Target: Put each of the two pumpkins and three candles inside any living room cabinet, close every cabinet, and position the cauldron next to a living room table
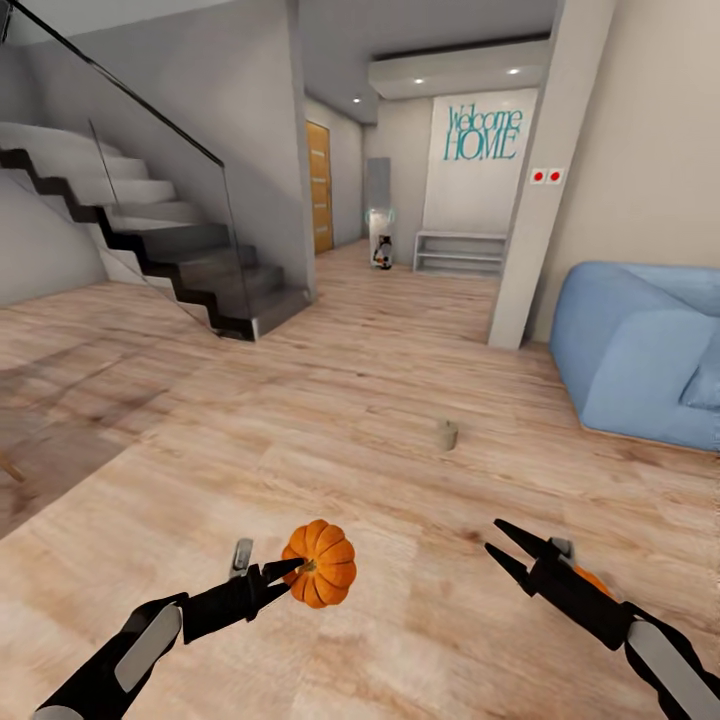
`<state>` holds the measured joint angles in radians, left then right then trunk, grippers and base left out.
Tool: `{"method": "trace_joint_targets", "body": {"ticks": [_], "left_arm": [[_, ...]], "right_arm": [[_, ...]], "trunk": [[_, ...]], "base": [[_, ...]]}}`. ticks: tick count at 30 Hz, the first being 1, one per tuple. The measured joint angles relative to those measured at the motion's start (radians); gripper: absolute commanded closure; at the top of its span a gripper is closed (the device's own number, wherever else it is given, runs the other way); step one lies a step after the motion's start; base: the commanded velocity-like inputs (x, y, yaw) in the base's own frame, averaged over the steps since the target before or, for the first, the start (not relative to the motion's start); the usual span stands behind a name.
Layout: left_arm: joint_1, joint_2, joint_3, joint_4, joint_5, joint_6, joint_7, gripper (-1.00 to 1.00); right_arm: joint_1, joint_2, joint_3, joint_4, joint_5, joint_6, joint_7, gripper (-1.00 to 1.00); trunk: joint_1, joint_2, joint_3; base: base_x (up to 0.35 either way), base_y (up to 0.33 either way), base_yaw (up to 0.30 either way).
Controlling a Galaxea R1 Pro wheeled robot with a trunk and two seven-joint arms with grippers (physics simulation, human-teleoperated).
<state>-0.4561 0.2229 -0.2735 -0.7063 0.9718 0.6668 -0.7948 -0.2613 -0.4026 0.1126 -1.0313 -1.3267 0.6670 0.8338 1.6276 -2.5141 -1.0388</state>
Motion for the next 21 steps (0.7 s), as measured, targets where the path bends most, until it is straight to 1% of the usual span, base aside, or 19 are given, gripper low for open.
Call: {"method": "trace_joint_targets", "body": {"ticks": [10, 15, 19, 21], "left_arm": [[0.000, 0.000, 0.001, 0.000, 0.001, 0.000, -0.004, 1.00], [0.000, 0.001, 0.002, 0.000, 0.001, 0.000, -0.004, 1.00], [0.000, 0.001, 0.002, 0.000, 0.001, 0.000, -0.004, 1.00], [0.000, 0.002, 0.002, 0.000, 0.001, 0.000, -0.004, 1.00]], "right_arm": [[0.000, 0.002, -0.002, 0.042, -0.005, -0.003, 0.000, -1.00], [0.000, 0.000, 0.000, 0.057, -0.030, -0.014, -0.001, -1.00], [0.000, 0.000, -0.002, 0.102, -0.038, -0.015, -0.002, -1.00], [0.000, 0.000, -0.002, 0.131, -0.056, -0.015, -0.002, -1.00]], "trunk": [[0.000, 0.000, 0.008], [0.000, 0.000, 0.012], [0.000, 0.000, 0.015], [0.000, 0.000, 0.016]], "base": [[0.273, 0.181, -0.267], [0.273, 0.181, -0.267], [0.273, 0.181, -0.267], [0.273, 0.176, -0.267]]}}
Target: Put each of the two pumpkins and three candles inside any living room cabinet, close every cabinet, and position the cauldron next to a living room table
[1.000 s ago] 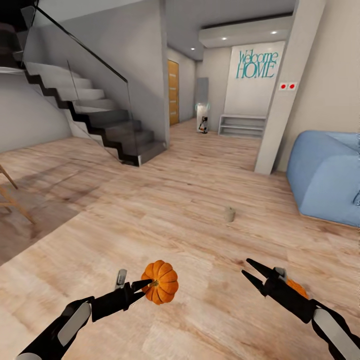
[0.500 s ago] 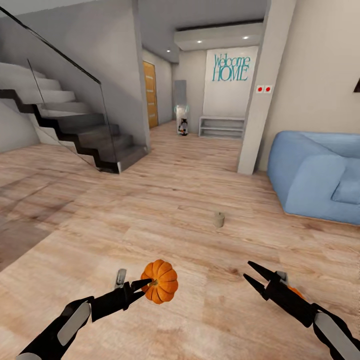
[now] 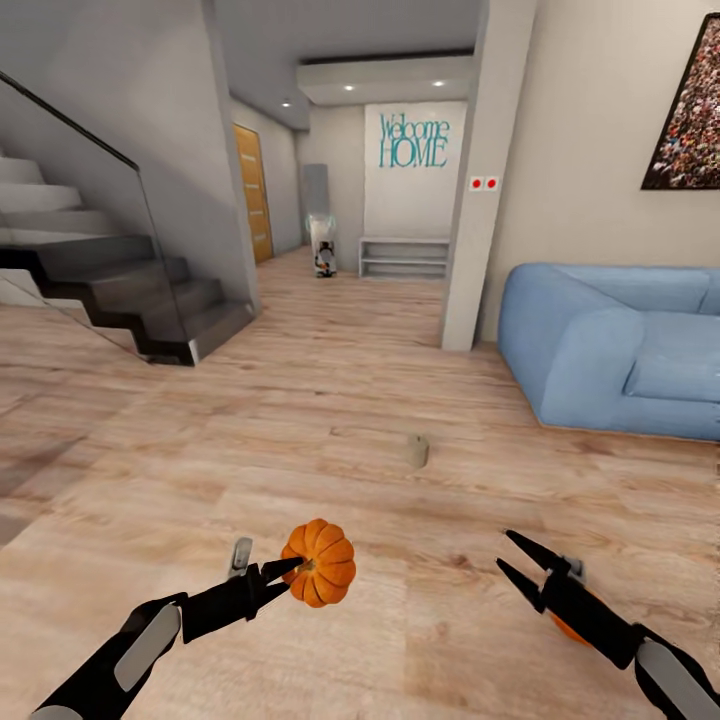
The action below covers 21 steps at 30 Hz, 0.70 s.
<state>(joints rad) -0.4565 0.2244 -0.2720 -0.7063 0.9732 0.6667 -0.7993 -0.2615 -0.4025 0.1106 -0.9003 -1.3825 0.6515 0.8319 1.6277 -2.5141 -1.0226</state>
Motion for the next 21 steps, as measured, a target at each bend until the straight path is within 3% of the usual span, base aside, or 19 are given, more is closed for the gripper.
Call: {"method": "trace_joint_targets", "body": {"ticks": [3, 7, 9, 14, 21], "left_arm": [[0.000, 0.000, 0.000, 0.000, 0.000, 0.000, 0.000, 1.00], [0.000, 0.000, 0.000, 0.000, 0.000, 0.000, 0.000, 1.00], [0.000, 0.000, 0.000, 0.000, 0.000, 0.000, 0.000, 1.00], [0.000, 0.000, 0.000, 0.000, 0.001, 0.000, 0.001, 1.00], [0.000, -0.001, 0.000, 0.000, 0.000, 0.000, 0.000, 1.00]], "right_arm": [[0.000, 0.000, 0.000, 0.060, -0.049, 0.000, -0.001, -1.00], [0.000, 0.001, -0.001, 0.114, -0.072, -0.011, -0.015, -1.00], [0.000, 0.001, -0.001, 0.123, -0.086, -0.016, -0.052, -1.00], [0.000, -0.004, 0.003, 0.128, -0.185, -0.048, -0.161, -1.00], [0.000, -0.006, 0.002, 0.148, -0.206, -0.059, -0.242, -1.00]], "trunk": [[0.000, 0.000, 0.002], [0.000, 0.000, 0.005], [0.000, 0.000, 0.007], [0.000, 0.000, 0.011], [0.000, 0.000, 0.017]], "base": [[0.274, 0.146, -0.267], [0.280, 0.077, -0.267], [0.282, 0.017, -0.267], [0.282, -0.042, -0.264], [0.235, -0.152, -0.257]]}}
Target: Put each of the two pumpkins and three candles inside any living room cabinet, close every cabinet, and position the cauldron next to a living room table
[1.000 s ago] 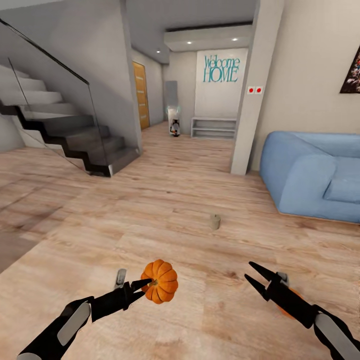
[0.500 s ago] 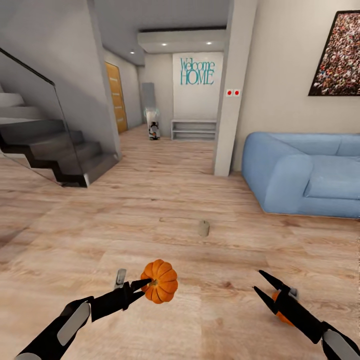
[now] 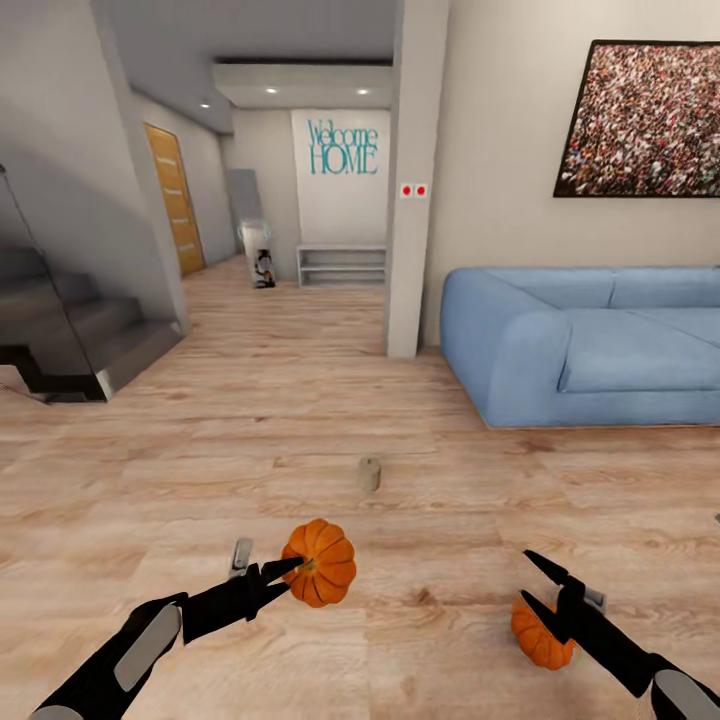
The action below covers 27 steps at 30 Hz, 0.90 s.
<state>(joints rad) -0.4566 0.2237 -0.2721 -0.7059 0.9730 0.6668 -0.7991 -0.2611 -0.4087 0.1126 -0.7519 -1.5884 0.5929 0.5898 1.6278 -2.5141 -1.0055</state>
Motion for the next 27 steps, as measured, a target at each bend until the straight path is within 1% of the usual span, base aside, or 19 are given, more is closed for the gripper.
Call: {"method": "trace_joint_targets", "body": {"ticks": [4, 9, 13, 16, 22, 27], "left_arm": [[0.000, -0.001, 0.000, 0.000, 0.001, 0.000, -0.001, 1.00], [0.000, 0.000, 0.001, -0.001, 0.007, 0.004, -0.002, 1.00], [0.000, -0.001, 0.001, -0.001, 0.008, 0.004, -0.004, 1.00], [0.000, 0.000, 0.001, -0.001, 0.008, 0.004, -0.004, 1.00], [0.000, 0.001, 0.002, -0.001, 0.007, 0.004, -0.002, 1.00], [0.000, 0.001, 0.002, -0.001, 0.007, 0.003, -0.002, 1.00]], "right_arm": [[0.000, -0.001, 0.000, 0.014, -0.001, -0.019, -0.002, -1.00], [0.000, 0.002, 0.000, 0.017, 0.000, -0.074, -0.003, -1.00], [0.000, 0.004, 0.000, 0.022, 0.000, -0.090, -0.005, -1.00], [0.000, 0.006, 0.000, 0.028, 0.001, -0.119, -0.006, -1.00], [0.000, 0.007, 0.000, 0.041, 0.001, -0.144, -0.006, -1.00], [0.000, 0.006, -0.002, 0.090, 0.000, -0.153, -0.005, -1.00]], "trunk": [[0.000, 0.000, 0.004], [0.000, 0.000, 0.010], [0.000, 0.000, 0.015], [0.000, 0.000, 0.019], [0.000, 0.000, 0.027], [0.000, 0.000, 0.034]], "base": [[0.042, -0.112, -0.234], [0.004, -0.012, -0.203], [0.000, -0.001, -0.196], [0.006, 0.005, -0.195], [0.107, 0.085, -0.187], [0.185, 0.113, -0.176]]}}
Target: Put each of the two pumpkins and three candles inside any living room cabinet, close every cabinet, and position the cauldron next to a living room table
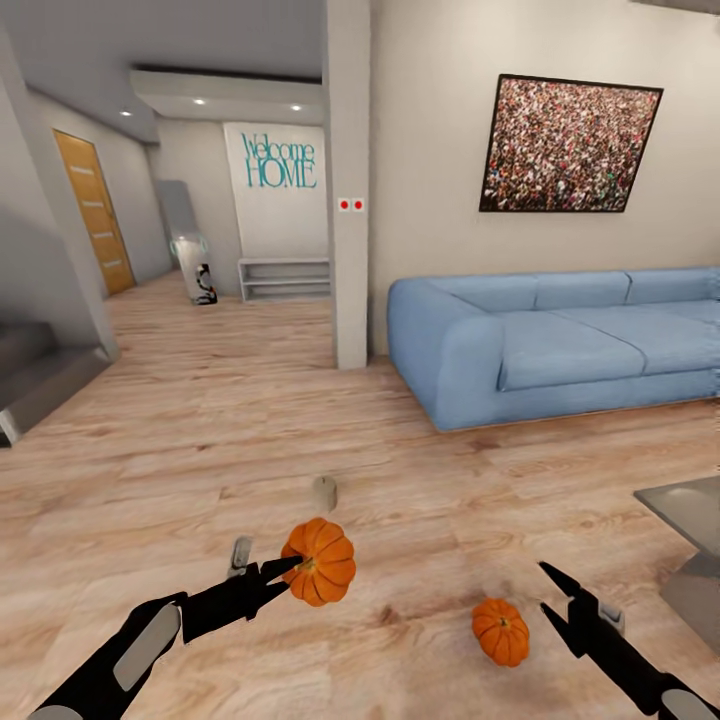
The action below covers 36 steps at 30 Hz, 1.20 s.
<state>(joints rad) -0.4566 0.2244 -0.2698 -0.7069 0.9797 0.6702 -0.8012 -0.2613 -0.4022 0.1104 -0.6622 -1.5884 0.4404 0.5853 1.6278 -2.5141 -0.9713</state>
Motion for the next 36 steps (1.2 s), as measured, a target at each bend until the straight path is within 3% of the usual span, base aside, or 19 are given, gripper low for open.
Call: {"method": "trace_joint_targets", "body": {"ticks": [6, 13, 16, 21, 25, 27, 31, 33, 36], "left_arm": [[0.000, 0.000, -0.001, -0.003, 0.002, 0.002, -0.001, 1.00], [0.000, 0.000, -0.002, -0.012, 0.007, 0.007, -0.004, 1.00], [0.000, 0.002, -0.002, -0.017, 0.005, 0.057, -0.005, 1.00], [0.000, 0.013, -0.002, -0.035, 0.007, 0.094, -0.004, 1.00], [0.000, 0.015, -0.003, -0.037, 0.005, 0.142, -0.003, 1.00], [0.000, 0.015, -0.003, -0.037, 0.005, 0.185, -0.003, 1.00], [0.000, 0.019, -0.002, -0.037, 0.006, 0.208, -0.002, 1.00], [0.000, 0.020, -0.002, -0.037, 0.007, 0.210, -0.003, 1.00], [0.000, 0.020, -0.002, -0.037, 0.008, 0.211, -0.002, 1.00]], "right_arm": [[0.000, 0.001, 0.000, 0.026, 0.001, -0.074, -0.012, -1.00], [0.000, 0.000, 0.000, 0.033, 0.003, -0.101, -0.058, -1.00], [0.000, 0.001, 0.003, 0.034, 0.006, -0.121, -0.098, -1.00], [0.000, 0.000, 0.014, 0.035, 0.010, -0.241, -0.156, -1.00], [0.000, 0.005, 0.018, 0.035, 0.011, -0.266, -0.167, -1.00], [0.000, 0.019, 0.020, 0.035, 0.018, -0.270, -0.167, -1.00], [0.000, 0.035, 0.023, 0.036, 0.040, -0.267, -0.160, -1.00], [0.000, 0.048, 0.024, 0.039, 0.066, -0.265, -0.161, -1.00], [0.000, 0.088, 0.025, 0.069, 0.130, -0.260, -0.168, -1.00]], "trunk": [[0.000, 0.000, 0.008], [0.000, 0.000, 0.018], [0.000, 0.000, 0.023], [0.000, 0.000, 0.030], [0.000, 0.000, 0.036], [0.000, 0.000, 0.039], [0.000, 0.000, 0.044], [0.000, 0.000, 0.045], [0.000, 0.000, 0.046]], "base": [[0.130, 0.014, -0.165], [0.026, 0.000, -0.122], [0.002, 0.000, -0.101], [0.000, 0.000, -0.097], [0.000, 0.000, -0.097], [0.000, 0.000, -0.093], [0.000, 0.000, -0.032], [0.000, 0.000, -0.006], [0.000, 0.000, -0.002]]}}
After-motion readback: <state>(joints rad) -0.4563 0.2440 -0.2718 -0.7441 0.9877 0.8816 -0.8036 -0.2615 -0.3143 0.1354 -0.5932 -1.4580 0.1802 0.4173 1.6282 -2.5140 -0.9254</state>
